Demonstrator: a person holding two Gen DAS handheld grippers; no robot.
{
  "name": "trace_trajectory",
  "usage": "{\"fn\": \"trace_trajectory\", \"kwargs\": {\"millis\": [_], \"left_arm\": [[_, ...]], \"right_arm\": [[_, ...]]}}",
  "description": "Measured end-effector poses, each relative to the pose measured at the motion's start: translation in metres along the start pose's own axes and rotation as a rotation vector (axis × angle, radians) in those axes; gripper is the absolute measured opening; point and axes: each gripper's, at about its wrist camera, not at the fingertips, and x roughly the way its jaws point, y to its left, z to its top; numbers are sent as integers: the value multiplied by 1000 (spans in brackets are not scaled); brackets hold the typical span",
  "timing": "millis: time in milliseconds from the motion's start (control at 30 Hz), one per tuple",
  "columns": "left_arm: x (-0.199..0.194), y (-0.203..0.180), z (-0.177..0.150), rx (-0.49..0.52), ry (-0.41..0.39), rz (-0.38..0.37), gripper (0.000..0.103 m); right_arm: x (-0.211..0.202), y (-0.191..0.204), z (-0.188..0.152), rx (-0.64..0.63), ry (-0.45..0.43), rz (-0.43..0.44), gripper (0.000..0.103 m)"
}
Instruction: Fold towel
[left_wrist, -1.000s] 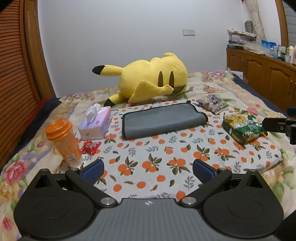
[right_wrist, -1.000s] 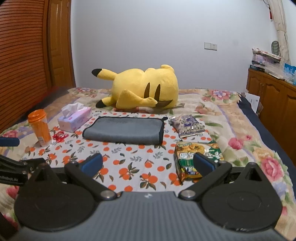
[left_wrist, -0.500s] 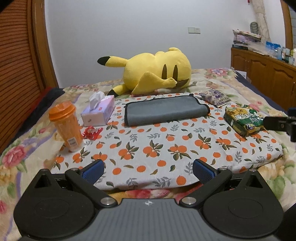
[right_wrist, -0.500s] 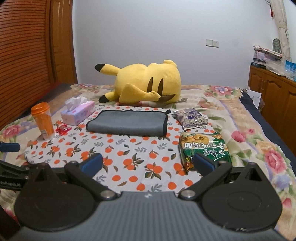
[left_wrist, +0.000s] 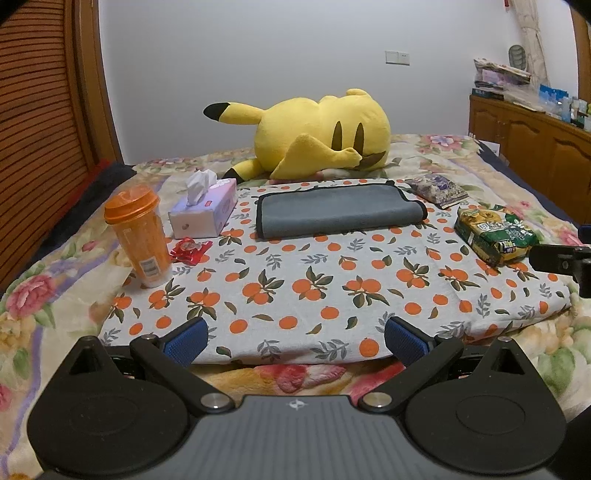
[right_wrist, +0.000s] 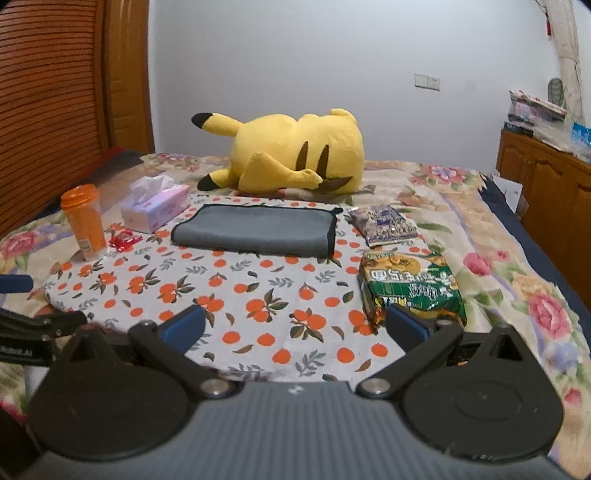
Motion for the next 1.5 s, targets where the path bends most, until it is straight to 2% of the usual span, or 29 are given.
{"fn": "trace_trajectory", "kwargs": {"millis": [300,733,1500], "left_arm": [[-3,0,1,-1,-17,0,103],[-19,2,3,-13,-128,-6,103],[-34,1,4,0,-245,-11,103]], "right_arm": [[-2,-4,-2,29,-8,-16,103],[-10,-8,0,42,-69,-27,103],[-23,-9,0,50,-164,-27,103]]}}
